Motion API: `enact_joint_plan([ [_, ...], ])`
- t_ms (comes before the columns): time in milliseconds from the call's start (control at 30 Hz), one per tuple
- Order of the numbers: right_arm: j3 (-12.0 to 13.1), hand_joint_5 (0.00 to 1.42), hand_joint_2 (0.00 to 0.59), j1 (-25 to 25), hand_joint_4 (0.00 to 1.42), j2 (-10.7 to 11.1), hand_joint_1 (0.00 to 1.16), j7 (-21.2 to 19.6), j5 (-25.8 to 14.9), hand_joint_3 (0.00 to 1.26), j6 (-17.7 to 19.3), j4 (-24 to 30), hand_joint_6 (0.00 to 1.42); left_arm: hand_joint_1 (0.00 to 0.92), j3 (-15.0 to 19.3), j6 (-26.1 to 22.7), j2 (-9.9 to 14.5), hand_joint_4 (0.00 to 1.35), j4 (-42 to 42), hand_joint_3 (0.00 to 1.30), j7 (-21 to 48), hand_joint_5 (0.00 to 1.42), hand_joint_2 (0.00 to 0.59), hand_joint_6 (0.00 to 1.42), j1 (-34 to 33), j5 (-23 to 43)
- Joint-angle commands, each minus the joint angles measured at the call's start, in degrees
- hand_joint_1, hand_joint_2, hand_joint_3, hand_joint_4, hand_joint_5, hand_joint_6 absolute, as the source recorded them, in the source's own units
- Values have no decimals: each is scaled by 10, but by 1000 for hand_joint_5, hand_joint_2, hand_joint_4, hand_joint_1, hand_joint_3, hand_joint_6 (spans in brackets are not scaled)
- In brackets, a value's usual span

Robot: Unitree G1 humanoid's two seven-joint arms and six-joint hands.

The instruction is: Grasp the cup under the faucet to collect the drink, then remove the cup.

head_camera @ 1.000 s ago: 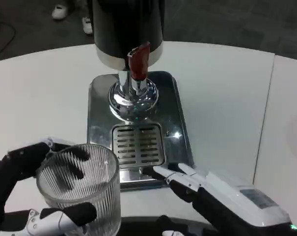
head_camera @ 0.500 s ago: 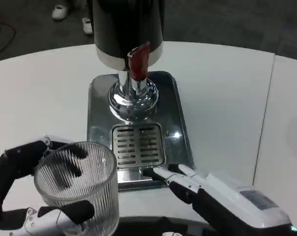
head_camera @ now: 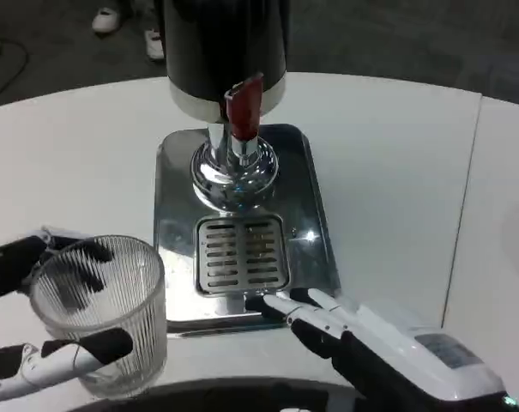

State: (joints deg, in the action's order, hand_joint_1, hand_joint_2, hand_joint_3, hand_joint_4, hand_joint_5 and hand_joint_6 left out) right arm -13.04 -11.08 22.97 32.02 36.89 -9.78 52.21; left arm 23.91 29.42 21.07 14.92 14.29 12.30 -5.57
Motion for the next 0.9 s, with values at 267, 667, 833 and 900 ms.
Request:
enact_joint_plan([
  [267,6,15,525,-13,106,2,362,5,1,94,-4,18,1,807,-24,60,43,701,-160,745,-85,769,81,927,-150,-85],
  [667,15,15,525,-27,106,2,362,9,1,94,-4,28,1,801,-90,63,41,701,-286,739,-187,769,89,912,-250,-164],
  [833,14,15,525,-31,106,2,362,8,2,94,-2,27,1,801,-116,63,48,701,-335,729,-232,779,89,912,-281,-193],
  [900,13,15,525,-33,106,2,362,7,2,94,-1,27,1,801,-132,63,50,701,-365,729,-252,779,89,912,-304,-210],
])
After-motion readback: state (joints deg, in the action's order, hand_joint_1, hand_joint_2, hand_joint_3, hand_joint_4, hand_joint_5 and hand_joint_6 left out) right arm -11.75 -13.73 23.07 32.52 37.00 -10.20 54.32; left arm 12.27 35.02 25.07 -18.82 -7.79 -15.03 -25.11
